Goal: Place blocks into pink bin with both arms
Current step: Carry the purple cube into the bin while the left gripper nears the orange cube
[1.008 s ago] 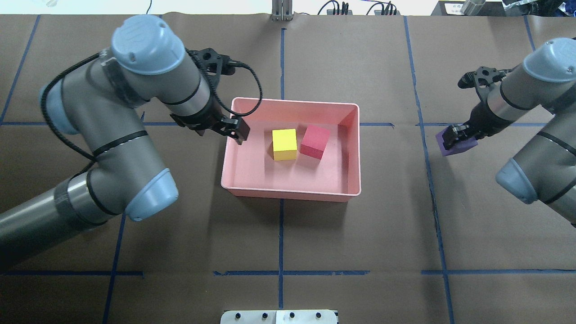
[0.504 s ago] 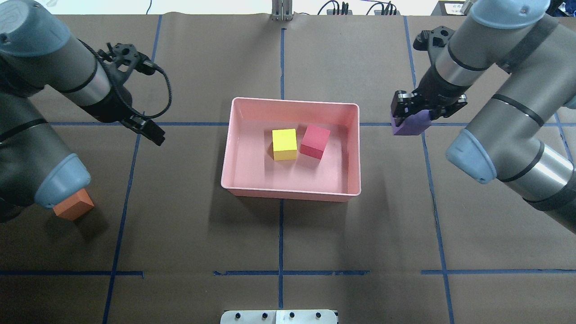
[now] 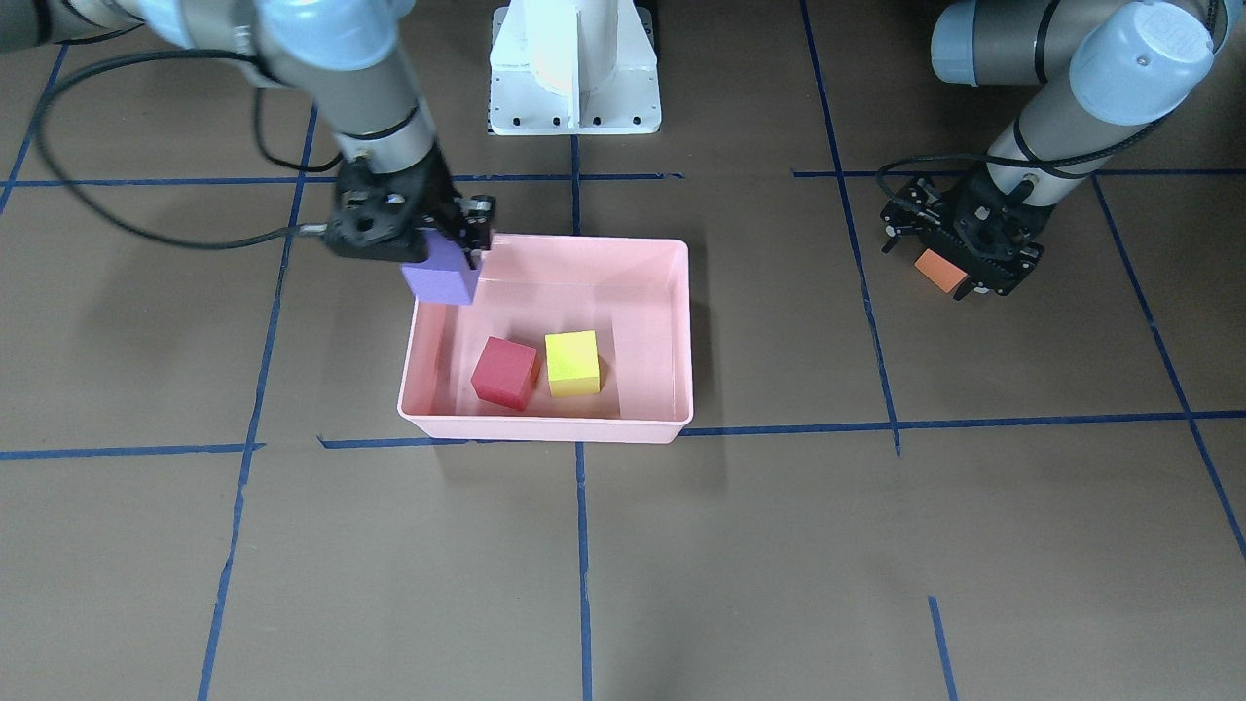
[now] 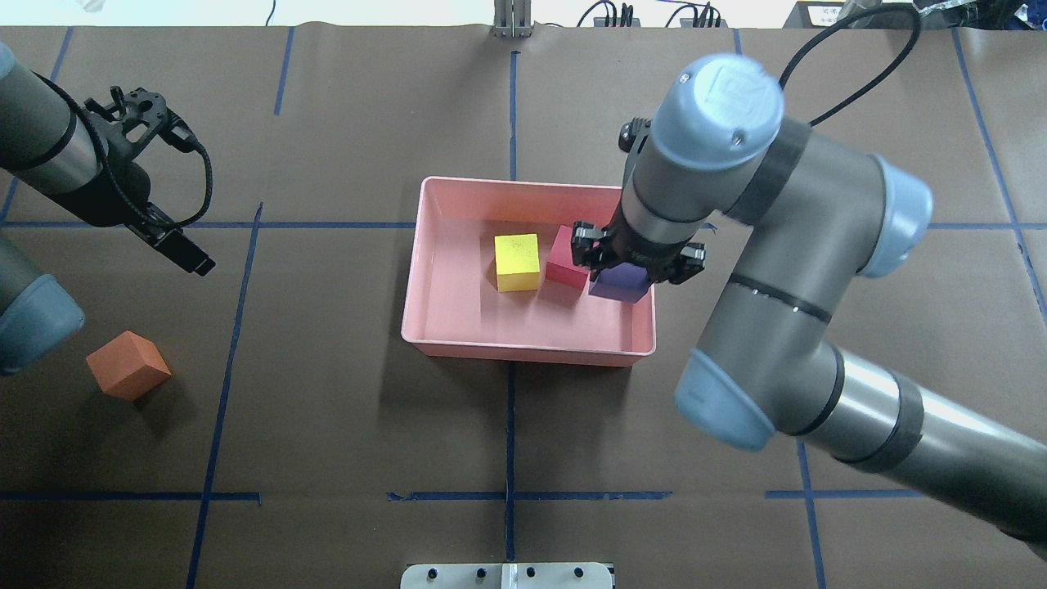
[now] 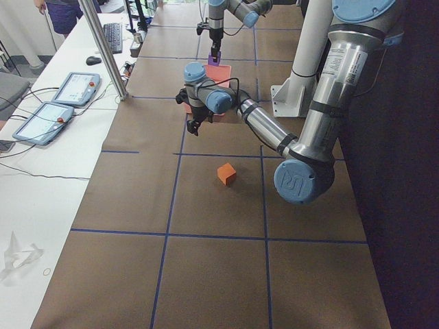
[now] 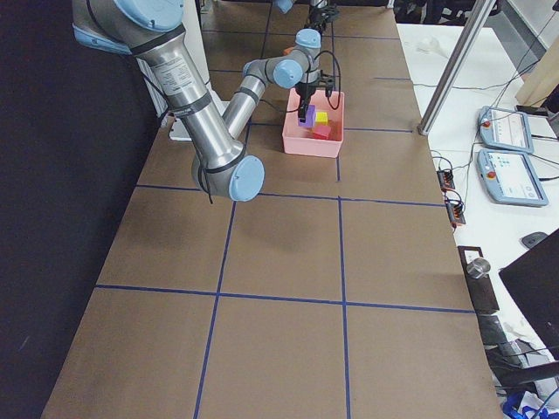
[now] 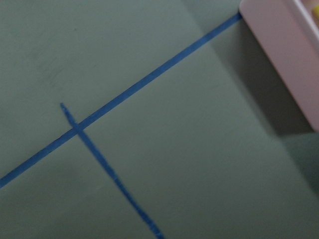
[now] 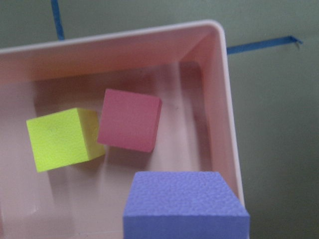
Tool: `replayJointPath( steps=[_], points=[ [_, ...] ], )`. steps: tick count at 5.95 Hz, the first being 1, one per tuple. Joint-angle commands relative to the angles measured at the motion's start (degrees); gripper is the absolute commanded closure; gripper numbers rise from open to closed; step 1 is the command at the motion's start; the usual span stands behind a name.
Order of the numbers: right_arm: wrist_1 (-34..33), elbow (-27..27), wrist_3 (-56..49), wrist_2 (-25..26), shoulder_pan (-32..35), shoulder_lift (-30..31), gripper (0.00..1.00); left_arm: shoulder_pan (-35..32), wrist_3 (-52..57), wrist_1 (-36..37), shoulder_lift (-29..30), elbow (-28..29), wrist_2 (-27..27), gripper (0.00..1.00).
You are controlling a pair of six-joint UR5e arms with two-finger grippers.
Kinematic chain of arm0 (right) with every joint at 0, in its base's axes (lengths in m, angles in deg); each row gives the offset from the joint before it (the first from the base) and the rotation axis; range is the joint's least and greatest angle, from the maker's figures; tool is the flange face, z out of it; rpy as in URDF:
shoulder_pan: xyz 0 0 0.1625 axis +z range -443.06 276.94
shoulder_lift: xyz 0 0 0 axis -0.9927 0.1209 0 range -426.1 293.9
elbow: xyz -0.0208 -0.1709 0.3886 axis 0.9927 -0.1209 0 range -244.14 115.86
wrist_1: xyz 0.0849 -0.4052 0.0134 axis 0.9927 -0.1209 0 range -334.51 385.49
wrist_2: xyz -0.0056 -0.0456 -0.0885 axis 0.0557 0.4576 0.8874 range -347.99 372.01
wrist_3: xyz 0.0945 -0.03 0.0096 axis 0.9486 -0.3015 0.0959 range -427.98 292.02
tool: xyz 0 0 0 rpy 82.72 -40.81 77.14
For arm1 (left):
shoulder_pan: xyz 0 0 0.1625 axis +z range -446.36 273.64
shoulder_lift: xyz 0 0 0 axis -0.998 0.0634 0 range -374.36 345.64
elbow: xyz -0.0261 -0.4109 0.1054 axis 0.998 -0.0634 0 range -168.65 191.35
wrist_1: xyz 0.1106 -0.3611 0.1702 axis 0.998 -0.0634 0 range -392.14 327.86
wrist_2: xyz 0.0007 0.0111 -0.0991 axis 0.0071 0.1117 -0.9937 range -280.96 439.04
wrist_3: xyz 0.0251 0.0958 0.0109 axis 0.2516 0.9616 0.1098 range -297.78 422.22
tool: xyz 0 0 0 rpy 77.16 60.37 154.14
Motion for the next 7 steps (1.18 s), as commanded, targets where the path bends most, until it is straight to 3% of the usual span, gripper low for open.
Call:
replayJointPath(
  steps=[1,3,5,7],
  points=[
    [-0.15,0.85,2.82,5.26,-4.8,0.88,0.01,-0.1,0.29,-0.03,-0.33,0.02,-0.01,0.0],
    [-0.5,5.67,0.73,4.3,-4.46,4.83,0.01,-0.1,0.81,-0.03,-0.86,0.11,0.08,0.0],
    [-3.84,8.57,-13.72,-2.18,2.8,6.93,0.01,-0.1,1.09,-4.66,-6.37,0.2,0.69,0.0],
    [-3.67,11.66,-25.5,-6.05,8.7,12.64,0.0,-0.01,0.65,-17.09,-14.27,1.07,1.48,0.0]
  ],
)
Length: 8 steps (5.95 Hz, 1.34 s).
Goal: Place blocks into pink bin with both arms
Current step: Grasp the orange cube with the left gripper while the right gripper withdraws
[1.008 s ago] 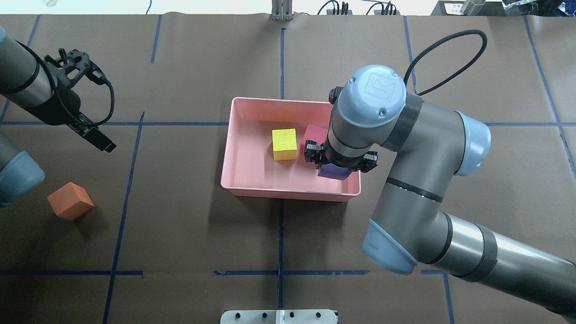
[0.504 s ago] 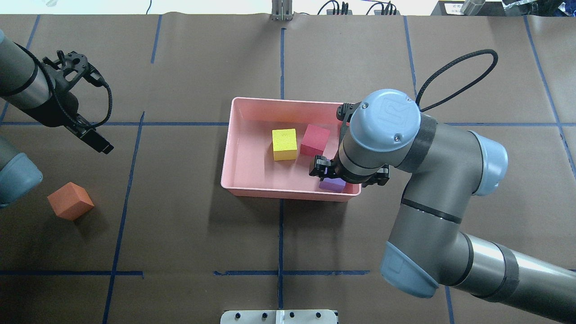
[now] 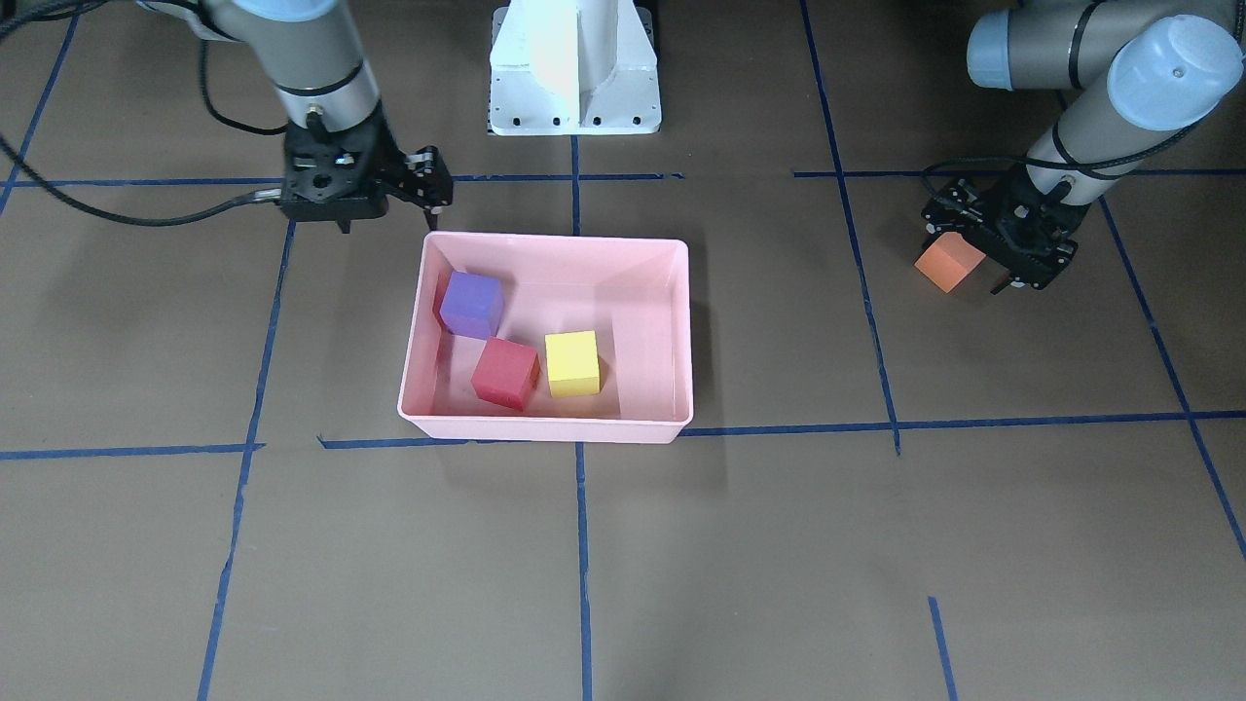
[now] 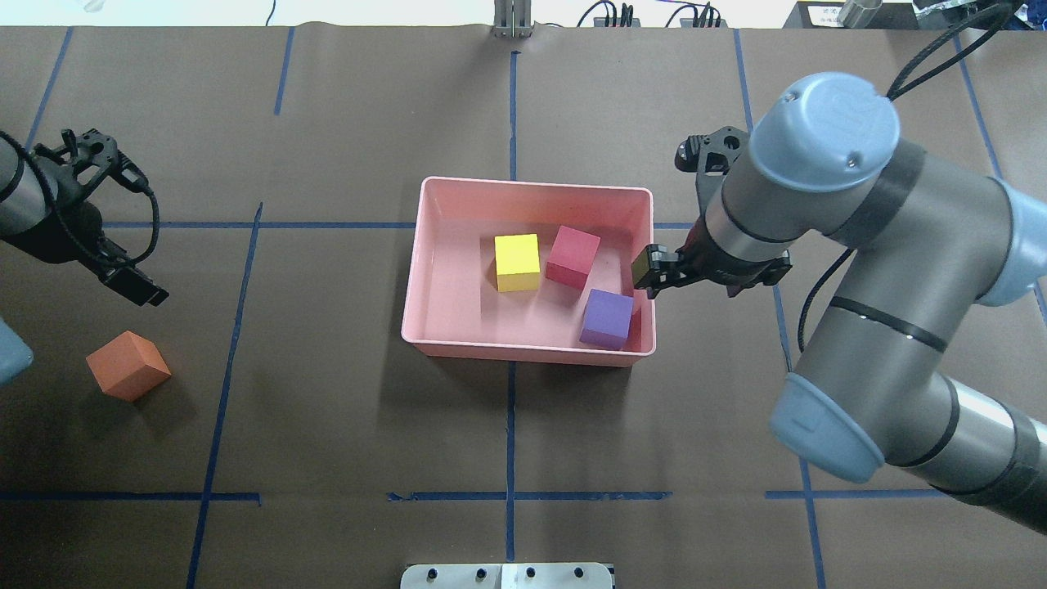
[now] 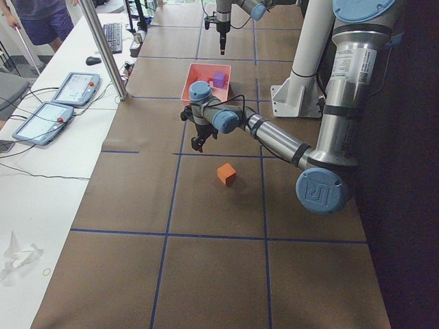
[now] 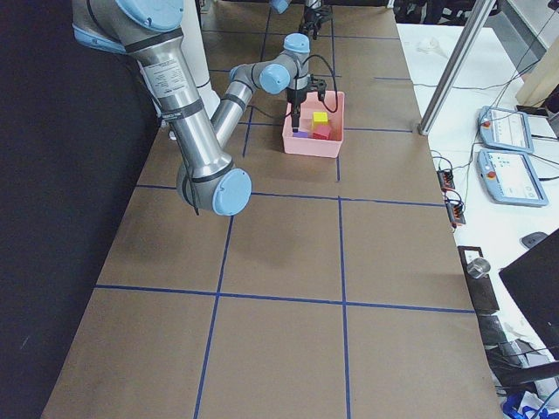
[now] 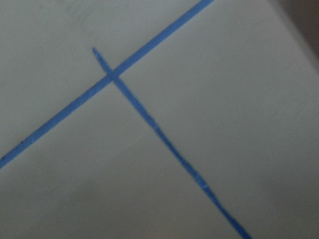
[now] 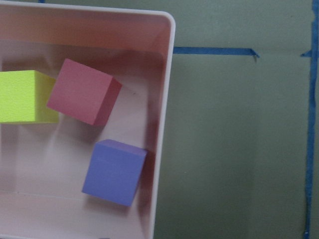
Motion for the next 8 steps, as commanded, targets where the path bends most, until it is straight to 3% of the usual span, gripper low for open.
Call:
replayJointPath(
  steps=[1,2,3,8],
  points=[
    [0.01,1.45,-11.55,-4.44,6.19,4.6,0.0,0.5,-2.45,-12.54,-7.52,0.34,1.14,0.0],
    [0.27,2.23,-14.3,-4.99,7.53,6.97,0.0,1.55,-2.65,-19.04,-10.16,1.03,3.5,0.0],
    [0.36,2.41,-15.28,-4.99,8.07,7.6,0.0,2.69,-2.73,-20.32,-10.89,1.04,4.13,0.0],
    [0.36,3.38,-15.91,-5.0,8.42,9.45,0.0,10.34,-5.54,-20.95,-12.04,3.49,5.98,0.0]
  ],
)
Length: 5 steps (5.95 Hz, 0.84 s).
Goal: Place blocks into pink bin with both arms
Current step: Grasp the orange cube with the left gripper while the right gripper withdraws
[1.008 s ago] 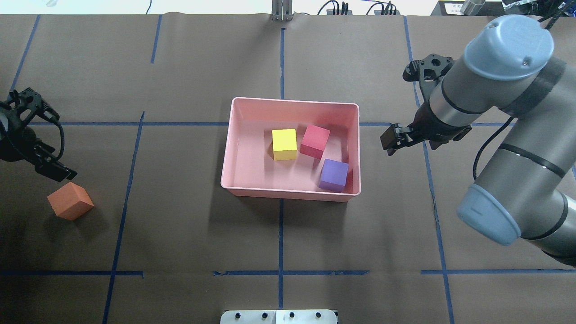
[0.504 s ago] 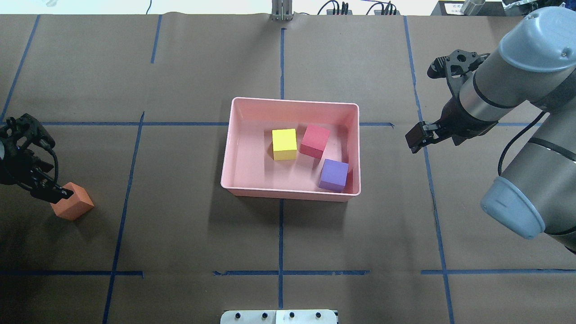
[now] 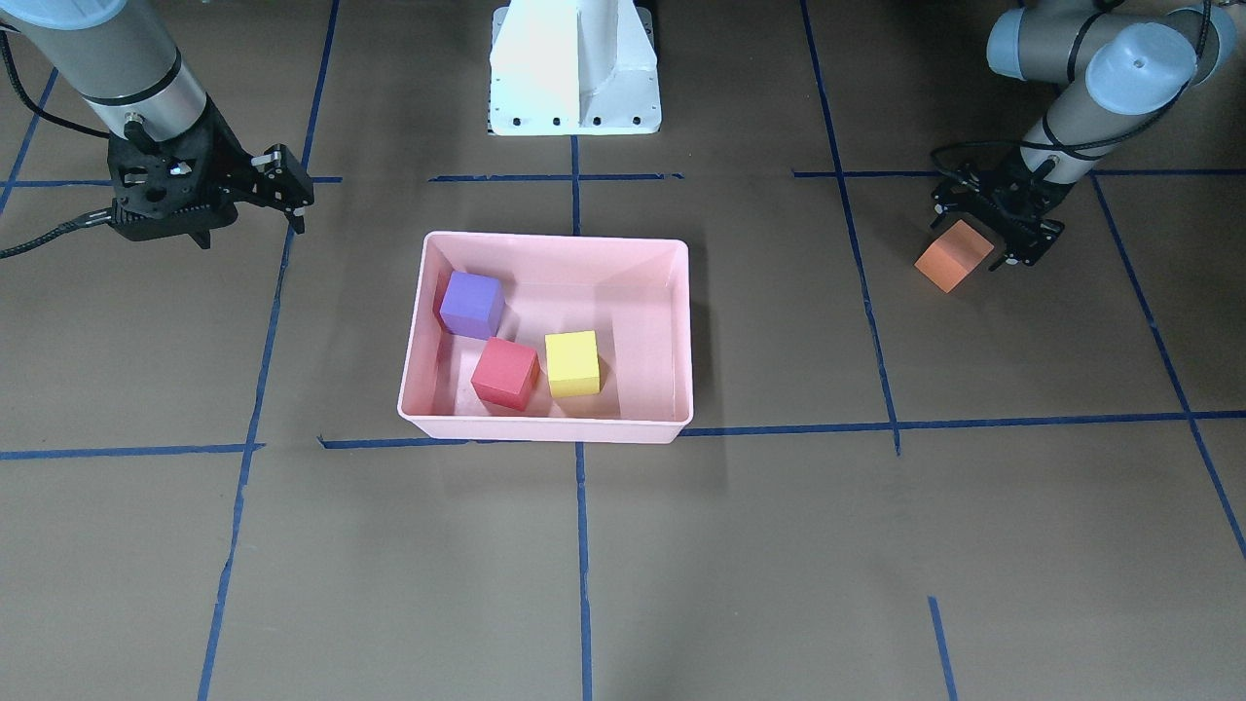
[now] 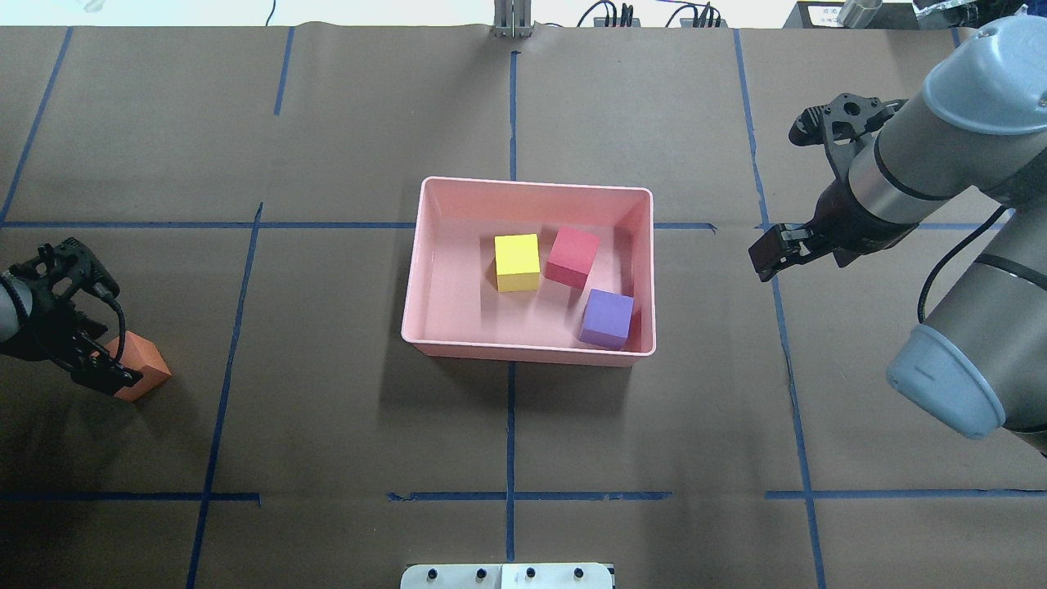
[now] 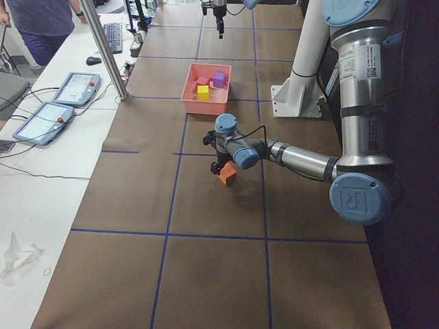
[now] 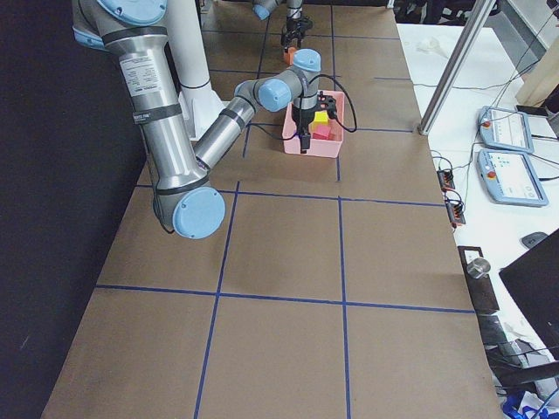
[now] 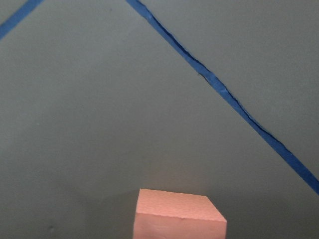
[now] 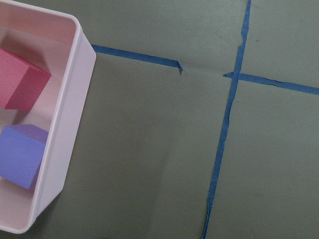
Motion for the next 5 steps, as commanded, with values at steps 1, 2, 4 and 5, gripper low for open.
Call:
replayJointPath(
  steps=[1,2,4,5],
  points=[
    [0.0,0.54,-0.01,0.06,0.01,0.7,0.0,1.45,-0.62,-0.29,0.42,1.76,0.1,0.0],
    [0.0,0.55,0.07,0.06,0.01,0.71,0.0,2.76,-0.62,-0.29,0.6,2.64,0.19,0.0],
    [0.0,0.64,-0.01,-0.03,0.35,0.97,0.0,4.35,-0.88,-0.12,2.6,4.32,0.19,0.0],
    [-0.09,0.64,-0.19,-0.11,1.14,0.97,0.0,4.36,-0.88,0.06,3.14,4.5,-0.42,0.37]
  ],
)
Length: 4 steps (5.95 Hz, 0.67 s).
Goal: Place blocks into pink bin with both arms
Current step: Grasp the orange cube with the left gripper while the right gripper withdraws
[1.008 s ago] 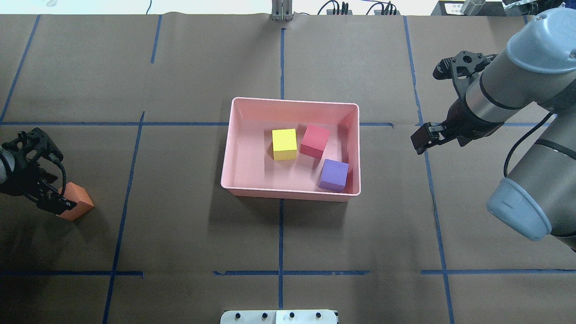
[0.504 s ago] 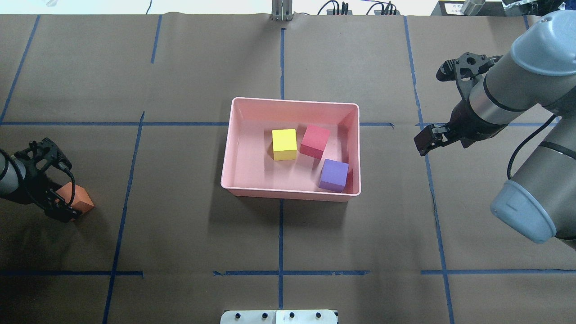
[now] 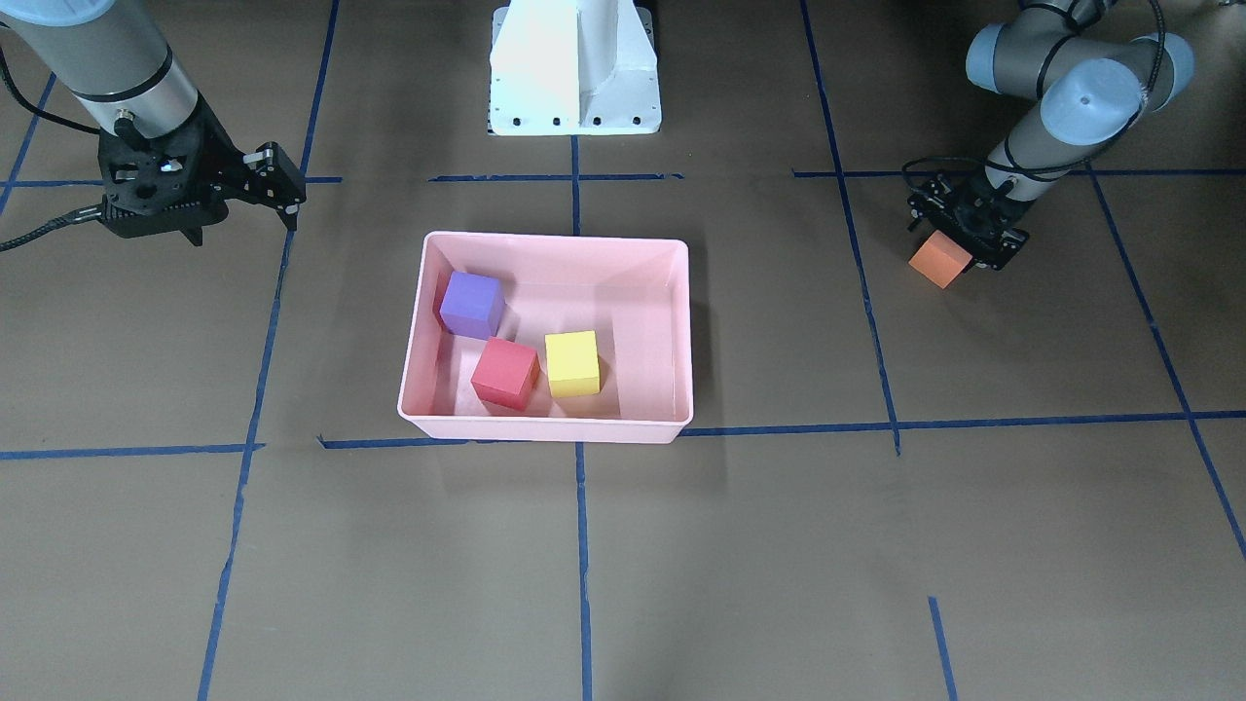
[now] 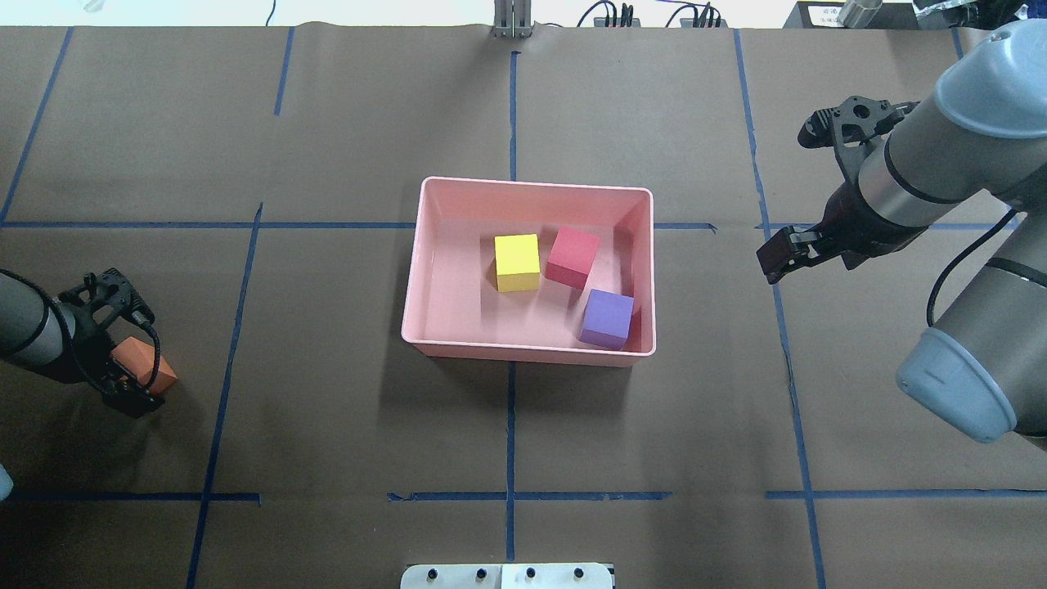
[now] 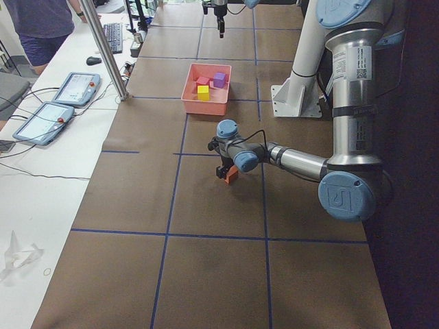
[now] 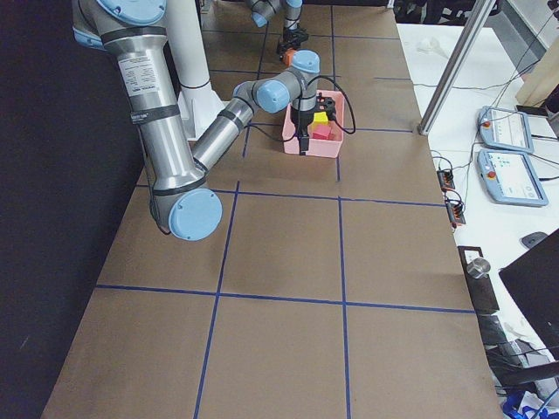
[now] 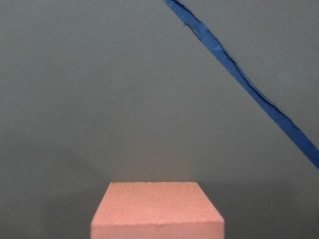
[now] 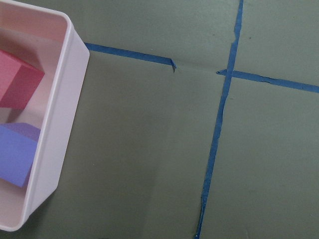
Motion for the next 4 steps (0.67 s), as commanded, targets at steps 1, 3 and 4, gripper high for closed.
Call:
replayJointPath(
  steps=[1,3,4],
  points=[
    [-0.59,-0.14,-2.65,-1.11,2.2,0.03,0.0,0.19,-0.06,0.69,0.98,0.12,-0.52,0.62],
    [-0.77,-1.2,-9.15,-4.45,6.85,1.08,0.0,-0.25,-0.15,1.13,2.12,-1.37,-0.61,0.63],
    [-0.77,-2.16,-15.44,-5.68,10.18,3.35,0.0,-1.03,-0.15,3.31,5.26,-1.55,-0.52,0.63]
  ],
)
